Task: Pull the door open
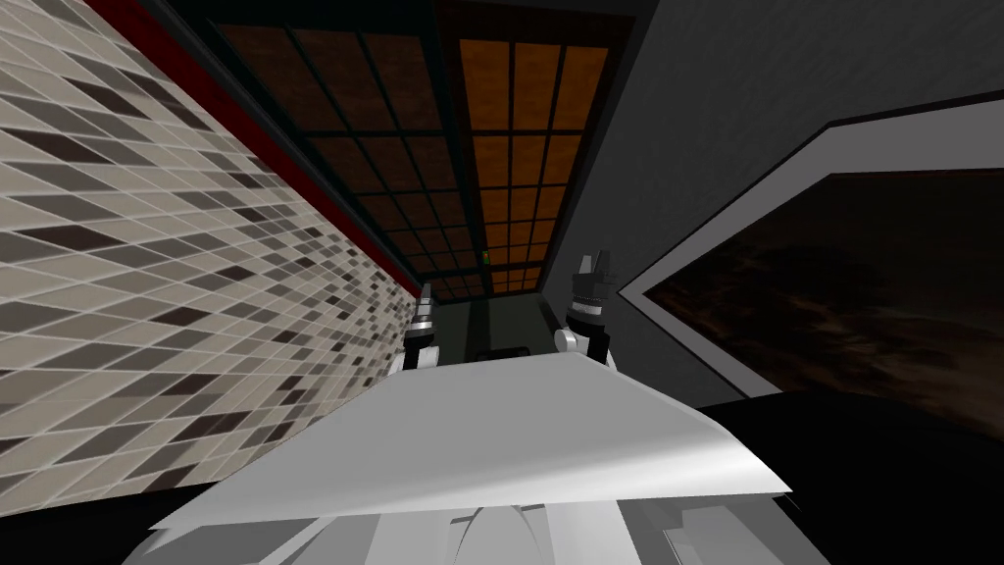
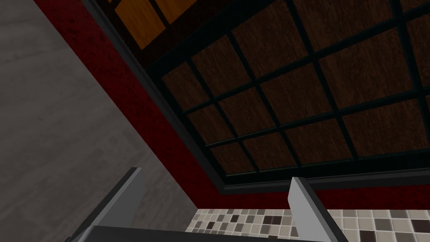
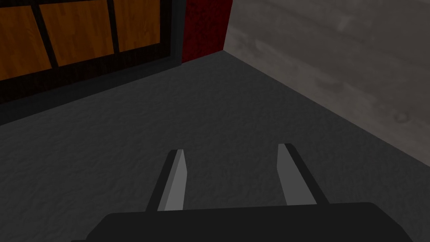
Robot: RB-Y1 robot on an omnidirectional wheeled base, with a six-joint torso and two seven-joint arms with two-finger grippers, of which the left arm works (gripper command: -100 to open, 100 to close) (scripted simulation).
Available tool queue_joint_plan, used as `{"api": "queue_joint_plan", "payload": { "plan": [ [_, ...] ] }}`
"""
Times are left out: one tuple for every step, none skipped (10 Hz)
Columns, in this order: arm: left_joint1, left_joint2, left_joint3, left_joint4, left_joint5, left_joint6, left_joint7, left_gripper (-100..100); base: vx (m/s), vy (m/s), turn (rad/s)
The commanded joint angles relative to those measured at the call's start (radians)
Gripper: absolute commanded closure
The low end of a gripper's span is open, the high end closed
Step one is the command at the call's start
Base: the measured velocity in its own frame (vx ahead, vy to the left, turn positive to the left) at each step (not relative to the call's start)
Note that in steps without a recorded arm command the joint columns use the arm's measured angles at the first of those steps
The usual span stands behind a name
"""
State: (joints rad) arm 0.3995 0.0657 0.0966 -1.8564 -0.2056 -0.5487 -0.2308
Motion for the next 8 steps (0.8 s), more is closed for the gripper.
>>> {"api": "queue_joint_plan", "payload": {
  "plan": [
    [-0.011,0.001,0.011,0.035,-0.009,-0.010,-0.038,-100,0.100,-0.020,-0.027],
    [-0.015,0.003,0.018,0.054,-0.013,-0.016,-0.058,-100,0.092,-0.028,-0.030],
    [-0.019,0.005,0.026,0.073,-0.018,-0.023,-0.079,-100,0.089,-0.022,-0.033],
    [-0.024,0.007,0.034,0.093,-0.022,-0.029,-0.100,-100,0.091,-0.010,-0.026],
    [-0.028,0.008,0.042,0.113,-0.027,-0.035,-0.122,-100,0.105,-0.027,-0.038],
    [-0.033,0.010,0.050,0.133,-0.031,-0.041,-0.143,-100,0.107,-0.038,-0.027],
    [-0.037,0.012,0.058,0.152,-0.036,-0.047,-0.164,-100,0.113,-0.023,-0.028],
    [-0.042,0.013,0.066,0.172,-0.041,-0.054,-0.185,-100,0.123,-0.014,-0.033]
  ]
}}
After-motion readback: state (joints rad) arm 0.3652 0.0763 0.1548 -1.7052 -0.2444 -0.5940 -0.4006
